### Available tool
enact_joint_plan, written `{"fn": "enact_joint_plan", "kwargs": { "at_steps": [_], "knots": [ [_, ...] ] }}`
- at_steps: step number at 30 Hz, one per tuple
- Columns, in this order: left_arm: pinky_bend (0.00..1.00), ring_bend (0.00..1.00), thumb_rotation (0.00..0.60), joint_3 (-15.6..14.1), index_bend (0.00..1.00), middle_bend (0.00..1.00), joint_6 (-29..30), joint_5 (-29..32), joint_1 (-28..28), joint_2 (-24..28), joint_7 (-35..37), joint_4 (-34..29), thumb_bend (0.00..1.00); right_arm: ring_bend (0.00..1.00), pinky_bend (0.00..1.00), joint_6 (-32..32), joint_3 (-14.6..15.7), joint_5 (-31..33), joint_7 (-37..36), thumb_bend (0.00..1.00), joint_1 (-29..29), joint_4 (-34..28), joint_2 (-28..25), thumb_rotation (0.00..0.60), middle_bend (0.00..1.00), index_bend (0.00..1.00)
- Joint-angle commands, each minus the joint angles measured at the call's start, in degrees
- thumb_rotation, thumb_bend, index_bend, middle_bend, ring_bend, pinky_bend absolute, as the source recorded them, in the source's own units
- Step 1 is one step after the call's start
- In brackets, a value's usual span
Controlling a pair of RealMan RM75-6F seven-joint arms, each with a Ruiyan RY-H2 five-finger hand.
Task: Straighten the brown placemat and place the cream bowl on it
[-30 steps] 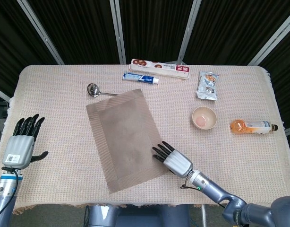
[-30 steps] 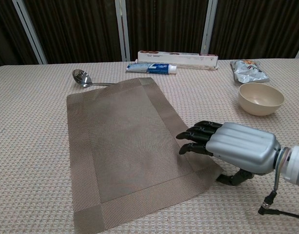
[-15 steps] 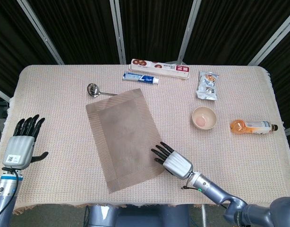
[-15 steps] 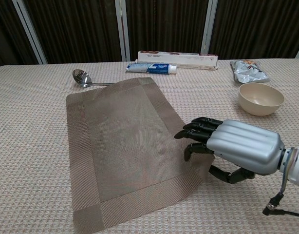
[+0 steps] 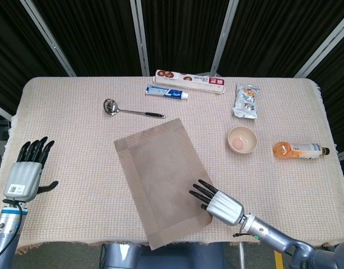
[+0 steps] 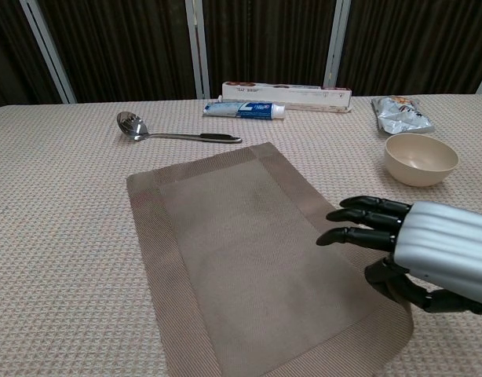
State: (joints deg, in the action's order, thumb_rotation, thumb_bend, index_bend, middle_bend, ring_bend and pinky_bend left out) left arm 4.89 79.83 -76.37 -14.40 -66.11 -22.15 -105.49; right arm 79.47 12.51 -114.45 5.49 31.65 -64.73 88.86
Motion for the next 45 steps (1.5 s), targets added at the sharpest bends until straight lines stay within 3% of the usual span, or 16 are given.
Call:
{"fn": "enact_joint_plan", "kwargs": {
  "at_steps": [1,5,12,17,26,28,30,32,34,38,41,45],
  "knots": [
    [0.00,0.00,0.600,0.00,0.00,0.00,0.00,-0.04,0.00,0.01,0.00,-0.02,0.00,0.00,0.00,4.22,1.83,-3.69,1.84,0.51,-0.65,2.18,-3.44,0.600,0.13,0.78],
    [0.00,0.00,0.600,0.07,0.00,0.00,-0.10,0.02,-0.03,0.04,0.11,-0.08,0.00,0.00,0.00,8.67,2.14,-6.83,4.23,0.51,-0.43,5.45,-7.05,0.600,0.13,0.78],
    [0.00,0.00,0.600,0.04,0.00,0.00,-0.43,0.11,-0.18,-0.18,-0.11,0.01,0.00,0.00,0.00,12.73,-1.40,-8.84,9.02,0.50,2.78,12.13,-11.48,0.600,0.14,0.78],
    [0.00,0.00,0.600,0.02,0.00,0.00,-0.60,0.26,-0.26,-0.42,-0.46,0.09,0.00,0.00,0.00,12.43,-3.82,-10.49,10.82,0.49,7.56,18.66,-11.98,0.600,0.12,0.78],
    [0.00,0.00,0.600,0.34,0.00,0.00,-1.00,1.47,-0.37,-0.71,-0.67,0.76,0.00,0.00,0.00,8.03,-5.60,-11.25,12.13,0.46,14.32,25.53,-9.99,0.600,0.12,0.77],
    [0.00,0.00,0.600,0.39,0.00,0.00,-1.04,1.68,-0.35,-0.68,-0.64,0.94,0.00,0.00,0.00,7.44,-5.89,-10.70,12.04,0.39,14.85,26.50,-9.64,0.600,0.11,0.66],
    [0.00,0.00,0.600,0.35,0.00,0.00,-1.15,1.84,-0.33,-0.66,-0.62,1.14,0.00,0.00,0.00,7.32,-6.47,-9.54,12.07,0.21,14.84,27.73,-9.22,0.600,0.06,0.26],
    [0.00,0.00,0.600,0.30,0.00,0.00,-1.17,1.86,-0.29,-0.59,-0.57,1.28,0.00,0.00,0.00,7.20,-7.44,-7.15,11.63,0.06,13.74,28.48,-8.86,0.600,0.01,0.01],
    [0.00,0.00,0.600,0.23,0.00,0.00,-1.13,1.81,-0.21,-0.52,-0.45,1.37,0.00,0.00,0.00,7.72,-8.75,-4.15,10.22,0.00,12.03,28.02,-8.90,0.600,0.00,0.00],
    [0.00,0.00,0.600,0.08,0.00,0.00,-1.28,1.50,-0.24,-0.46,-0.24,1.53,0.00,0.00,0.00,10.63,-11.90,3.01,5.49,0.00,7.29,24.56,-9.35,0.600,0.00,0.00],
    [0.00,0.00,0.600,-0.34,0.00,0.00,-1.90,0.09,-0.72,-0.67,-0.10,2.18,0.00,0.00,0.00,12.36,-14.57,10.16,0.31,0.00,2.34,18.36,-10.79,0.600,0.00,0.00],
    [0.00,0.00,0.600,-0.87,0.00,0.00,-4.77,-3.11,-3.08,-1.70,-0.19,5.52,0.00,0.00,0.00,10.21,-15.30,17.85,-5.28,0.00,-3.37,6.56,-15.46,0.600,0.00,0.00]
  ]
}}
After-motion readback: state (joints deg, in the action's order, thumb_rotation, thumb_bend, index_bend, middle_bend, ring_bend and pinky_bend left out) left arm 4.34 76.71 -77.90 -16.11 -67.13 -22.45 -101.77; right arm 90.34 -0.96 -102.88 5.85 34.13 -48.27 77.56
